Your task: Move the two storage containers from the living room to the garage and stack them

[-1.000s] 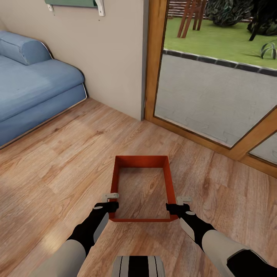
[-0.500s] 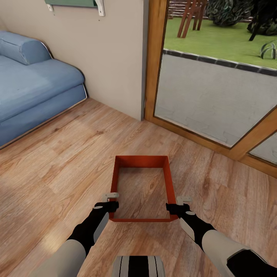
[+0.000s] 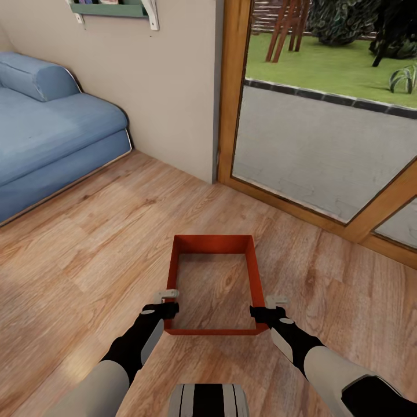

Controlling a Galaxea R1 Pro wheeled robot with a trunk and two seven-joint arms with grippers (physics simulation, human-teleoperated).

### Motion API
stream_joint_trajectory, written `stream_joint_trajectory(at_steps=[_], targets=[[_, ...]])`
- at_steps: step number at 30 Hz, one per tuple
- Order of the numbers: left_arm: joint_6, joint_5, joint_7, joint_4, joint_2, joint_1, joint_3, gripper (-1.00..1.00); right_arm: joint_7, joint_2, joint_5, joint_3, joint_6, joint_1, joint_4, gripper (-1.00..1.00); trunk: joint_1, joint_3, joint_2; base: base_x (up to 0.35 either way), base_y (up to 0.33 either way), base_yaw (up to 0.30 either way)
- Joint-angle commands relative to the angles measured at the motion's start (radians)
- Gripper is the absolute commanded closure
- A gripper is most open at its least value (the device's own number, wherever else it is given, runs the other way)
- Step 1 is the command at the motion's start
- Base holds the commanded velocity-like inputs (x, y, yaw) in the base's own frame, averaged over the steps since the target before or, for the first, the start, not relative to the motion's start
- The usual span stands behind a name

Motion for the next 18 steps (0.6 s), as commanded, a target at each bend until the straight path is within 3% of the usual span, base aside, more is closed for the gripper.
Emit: stream_joint_trajectory(at_steps=[1, 11, 12, 13, 18], targets=[[0.004, 0.01, 0.009, -0.002, 0.001, 0.0, -0.006, -1.0, -0.005, 0.0, -0.01, 0.009, -0.004, 0.0, 0.0, -1.0, 0.031, -0.001, 0.0, 0.0, 0.0, 0.0], [0.005, 0.009, 0.009, -0.003, 0.002, 0.0, -0.005, -1.0, 0.0, -0.002, -0.009, 0.009, -0.002, 0.0, 0.0, -1.0, 0.031, -0.001, 0.0, 0.0, 0.0, 0.0], [0.005, 0.009, 0.009, -0.003, 0.002, 0.0, -0.005, -1.0, 0.001, -0.002, -0.009, 0.009, -0.002, 0.0, 0.0, 1.0, 0.031, -0.001, 0.0, 0.0, 0.0, 0.0], [0.005, 0.009, 0.009, 0.0, 0.002, 0.0, -0.004, 1.0, 0.004, -0.002, -0.009, 0.009, -0.002, 0.0, 0.0, 1.0, 0.031, -0.001, 0.0, 0.0, 0.0, 0.0], [0.005, 0.01, 0.009, -0.002, 0.002, 0.0, -0.005, 1.0, -0.002, -0.001, -0.009, 0.009, -0.003, 0.0, 0.0, 1.0, 0.031, -0.001, 0.0, 0.0, 0.0, 0.0]])
